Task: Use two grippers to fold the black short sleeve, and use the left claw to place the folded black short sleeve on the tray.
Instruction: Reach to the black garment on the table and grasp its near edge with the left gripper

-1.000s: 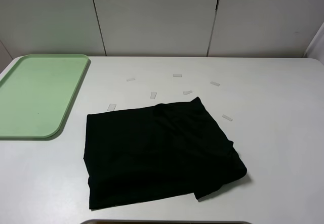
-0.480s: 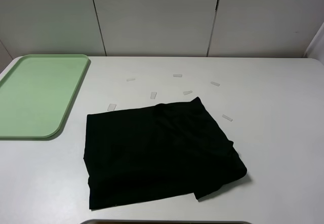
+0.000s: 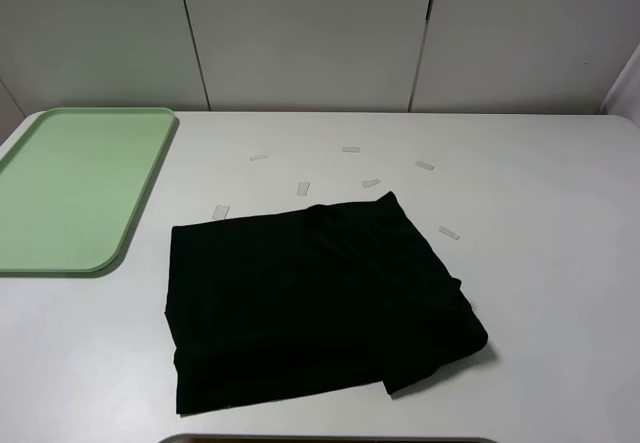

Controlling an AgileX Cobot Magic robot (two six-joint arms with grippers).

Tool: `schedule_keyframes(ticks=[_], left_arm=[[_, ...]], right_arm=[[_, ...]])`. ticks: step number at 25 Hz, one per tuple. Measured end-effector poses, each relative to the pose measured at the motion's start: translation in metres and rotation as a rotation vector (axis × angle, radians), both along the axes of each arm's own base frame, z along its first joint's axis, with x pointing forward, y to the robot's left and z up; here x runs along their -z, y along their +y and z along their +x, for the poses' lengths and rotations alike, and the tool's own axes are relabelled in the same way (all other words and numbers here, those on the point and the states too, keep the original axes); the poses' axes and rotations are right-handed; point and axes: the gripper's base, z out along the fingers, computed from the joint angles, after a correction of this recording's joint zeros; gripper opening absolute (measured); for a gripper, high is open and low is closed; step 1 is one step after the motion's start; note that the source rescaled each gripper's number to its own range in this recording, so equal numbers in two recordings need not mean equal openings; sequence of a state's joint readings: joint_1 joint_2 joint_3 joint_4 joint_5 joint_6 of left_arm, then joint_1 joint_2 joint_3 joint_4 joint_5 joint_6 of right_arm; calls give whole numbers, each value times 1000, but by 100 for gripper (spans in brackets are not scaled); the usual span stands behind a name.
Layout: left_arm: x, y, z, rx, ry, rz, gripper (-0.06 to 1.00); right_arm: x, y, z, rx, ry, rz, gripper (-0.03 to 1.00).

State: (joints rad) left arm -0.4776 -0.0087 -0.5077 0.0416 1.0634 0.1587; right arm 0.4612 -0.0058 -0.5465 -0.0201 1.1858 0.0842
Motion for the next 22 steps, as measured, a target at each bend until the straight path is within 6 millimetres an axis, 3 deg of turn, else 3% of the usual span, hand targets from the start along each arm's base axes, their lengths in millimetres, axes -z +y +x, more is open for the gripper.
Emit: schedule_keyframes(ticks=[5, 15, 22], left_arm=[[0, 0, 0, -1, -1, 2, 98], [0, 0, 0, -1, -1, 2, 98], [0, 0, 0, -1, -1, 2, 98]], right_arm=[[1, 5, 10, -54, -121, -42, 100], [3, 6, 12, -73, -146, -68, 100], [3, 7, 12, 69, -141, -80, 100]])
